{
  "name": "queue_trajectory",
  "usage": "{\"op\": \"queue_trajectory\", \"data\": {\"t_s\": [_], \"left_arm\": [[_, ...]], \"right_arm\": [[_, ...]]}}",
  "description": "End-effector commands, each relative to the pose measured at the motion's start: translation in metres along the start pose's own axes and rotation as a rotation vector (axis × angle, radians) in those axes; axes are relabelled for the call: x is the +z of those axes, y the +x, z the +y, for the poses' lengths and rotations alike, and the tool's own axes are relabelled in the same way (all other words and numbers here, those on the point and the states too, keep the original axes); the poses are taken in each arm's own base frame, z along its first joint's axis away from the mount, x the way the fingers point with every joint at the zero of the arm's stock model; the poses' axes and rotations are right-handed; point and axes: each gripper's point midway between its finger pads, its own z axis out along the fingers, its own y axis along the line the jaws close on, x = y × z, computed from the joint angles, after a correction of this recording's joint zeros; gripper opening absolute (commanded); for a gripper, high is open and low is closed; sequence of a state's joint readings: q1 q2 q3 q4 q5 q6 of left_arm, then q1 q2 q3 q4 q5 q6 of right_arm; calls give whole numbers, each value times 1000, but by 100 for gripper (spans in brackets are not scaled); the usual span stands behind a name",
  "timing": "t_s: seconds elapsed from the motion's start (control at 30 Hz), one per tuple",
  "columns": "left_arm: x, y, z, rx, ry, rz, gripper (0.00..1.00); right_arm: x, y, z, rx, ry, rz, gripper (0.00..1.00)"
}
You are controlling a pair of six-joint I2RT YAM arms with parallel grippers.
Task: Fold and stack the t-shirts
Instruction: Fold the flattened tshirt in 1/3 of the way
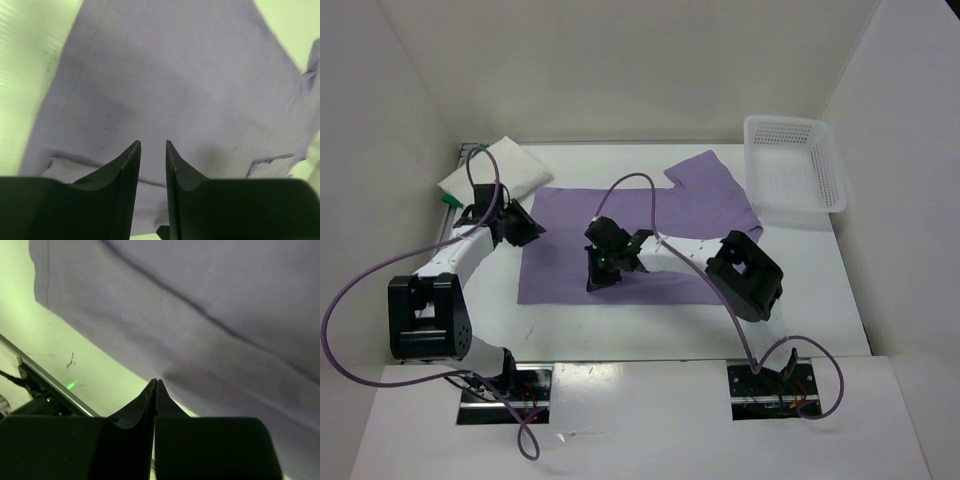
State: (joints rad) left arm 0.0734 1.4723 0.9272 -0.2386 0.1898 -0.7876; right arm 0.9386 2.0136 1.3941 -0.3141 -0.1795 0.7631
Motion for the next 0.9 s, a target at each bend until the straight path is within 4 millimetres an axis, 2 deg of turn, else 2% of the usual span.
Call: {"op": "queue_trajectory", "data": {"t_s": [0.0,0.03,0.07,0.1,0.13,0.17,0.2,0.23,0.33,0.43,0.47,0.5,0.53,0.6,0.63,0.73,0.87], "left_arm": [[-11,3,2,128,-18,41,36],[-18,1,6,145,-47,24,36],[-22,10,22,153,-100,37,39],[-31,2,32,169,-160,-24,39],[-35,1,41,170,-200,-48,41],[-39,2,51,170,-239,-60,41],[-41,-2,59,184,-280,-87,41],[-42,-4,62,200,-293,-94,41],[-34,-1,79,229,-374,-50,42],[-20,15,89,262,-410,28,43],[-17,19,89,271,-414,45,43],[-12,25,93,268,-420,74,43],[-10,23,92,268,-420,74,45],[-5,24,94,267,-430,90,45],[-2,22,89,276,-419,83,45],[3,23,91,275,-429,98,45],[6,22,86,261,-398,84,49]], "right_arm": [[-4,-6,26,-10,-44,-40,0],[-9,-9,25,-10,-38,-57,0],[-25,-16,33,-16,-56,-93,0],[-32,-22,21,-9,-30,-108,1],[-40,-24,16,0,-25,-114,1],[-59,-32,20,-6,-48,-148,3],[-64,-33,3,19,-25,-152,3],[-72,-35,-3,21,-22,-164,5],[-97,-45,-34,74,8,-219,6],[-120,-52,-58,111,23,-268,7],[-123,-50,-63,119,29,-269,9],[-131,-52,-57,101,8,-283,9],[-132,-54,-61,96,13,-288,9],[-130,-48,-60,95,-2,-263,9],[-126,-41,-66,100,12,-246,9],[-124,-40,-66,97,-2,-245,9],[-119,-32,-72,91,4,-226,9]]}}
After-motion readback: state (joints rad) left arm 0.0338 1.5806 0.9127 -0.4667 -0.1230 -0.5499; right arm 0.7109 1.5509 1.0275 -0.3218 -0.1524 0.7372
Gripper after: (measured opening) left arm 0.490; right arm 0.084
